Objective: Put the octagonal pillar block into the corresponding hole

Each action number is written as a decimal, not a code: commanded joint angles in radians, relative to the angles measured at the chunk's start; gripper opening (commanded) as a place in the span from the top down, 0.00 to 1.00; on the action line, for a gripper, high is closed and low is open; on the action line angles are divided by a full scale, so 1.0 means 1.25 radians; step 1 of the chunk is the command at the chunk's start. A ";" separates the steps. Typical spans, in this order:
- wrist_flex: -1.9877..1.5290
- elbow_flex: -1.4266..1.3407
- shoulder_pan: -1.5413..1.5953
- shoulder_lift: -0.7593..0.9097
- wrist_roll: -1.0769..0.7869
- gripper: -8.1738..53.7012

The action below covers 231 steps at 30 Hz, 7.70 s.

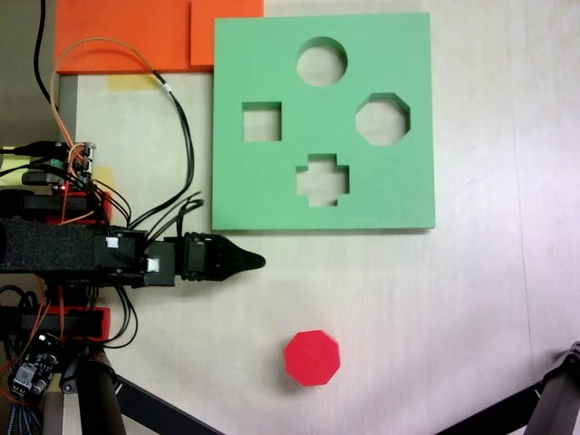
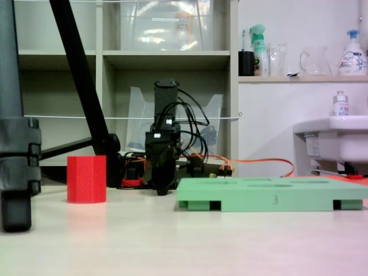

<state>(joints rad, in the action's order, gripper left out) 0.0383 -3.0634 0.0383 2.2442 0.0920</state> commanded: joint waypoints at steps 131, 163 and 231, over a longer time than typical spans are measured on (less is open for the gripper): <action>-1.181 1.354 -0.358 -0.777 0.722 0.42; -1.150 1.626 0.194 -0.623 1.304 0.57; -1.098 2.079 0.436 -1.127 1.616 0.57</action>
<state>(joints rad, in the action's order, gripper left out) -1.3790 -0.5292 0.5737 0.8115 2.1016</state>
